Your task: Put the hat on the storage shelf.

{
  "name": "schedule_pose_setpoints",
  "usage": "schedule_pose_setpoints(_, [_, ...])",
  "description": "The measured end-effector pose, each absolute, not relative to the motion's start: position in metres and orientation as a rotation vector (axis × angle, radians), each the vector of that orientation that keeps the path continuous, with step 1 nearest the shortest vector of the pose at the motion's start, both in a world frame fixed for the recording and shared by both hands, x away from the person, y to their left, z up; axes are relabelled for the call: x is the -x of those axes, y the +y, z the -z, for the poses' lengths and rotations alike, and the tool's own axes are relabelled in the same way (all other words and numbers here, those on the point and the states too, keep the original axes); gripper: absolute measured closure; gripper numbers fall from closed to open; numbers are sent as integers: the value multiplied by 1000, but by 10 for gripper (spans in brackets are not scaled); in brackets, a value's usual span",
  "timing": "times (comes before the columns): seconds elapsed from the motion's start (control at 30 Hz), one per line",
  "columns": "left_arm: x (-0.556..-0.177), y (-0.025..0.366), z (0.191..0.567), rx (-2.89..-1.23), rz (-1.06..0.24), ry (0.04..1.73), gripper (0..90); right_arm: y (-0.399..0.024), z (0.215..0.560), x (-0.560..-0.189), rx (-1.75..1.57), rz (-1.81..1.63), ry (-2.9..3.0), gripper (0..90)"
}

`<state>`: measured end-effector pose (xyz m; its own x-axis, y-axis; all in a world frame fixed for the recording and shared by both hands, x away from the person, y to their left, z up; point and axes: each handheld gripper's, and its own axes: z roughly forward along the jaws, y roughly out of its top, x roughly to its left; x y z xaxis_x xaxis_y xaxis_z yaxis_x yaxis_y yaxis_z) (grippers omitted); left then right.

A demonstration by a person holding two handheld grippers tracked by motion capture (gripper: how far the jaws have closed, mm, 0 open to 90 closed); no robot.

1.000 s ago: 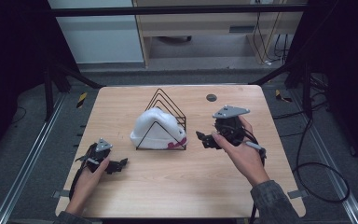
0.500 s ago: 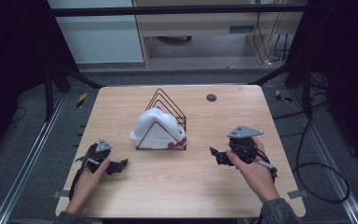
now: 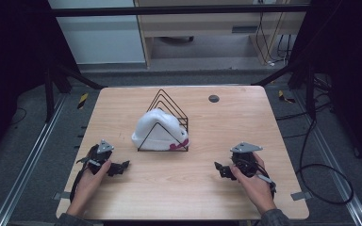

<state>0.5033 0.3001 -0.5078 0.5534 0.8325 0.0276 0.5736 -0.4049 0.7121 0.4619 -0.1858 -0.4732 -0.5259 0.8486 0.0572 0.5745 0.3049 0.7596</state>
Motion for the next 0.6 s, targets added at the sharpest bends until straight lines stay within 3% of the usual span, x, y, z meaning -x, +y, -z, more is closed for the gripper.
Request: schedule_pose_setpoints(0.6, [-503, 300, 508, -2130, -505, 1123, 0, -181, 511, -476, -1371, -965, 2129, 112])
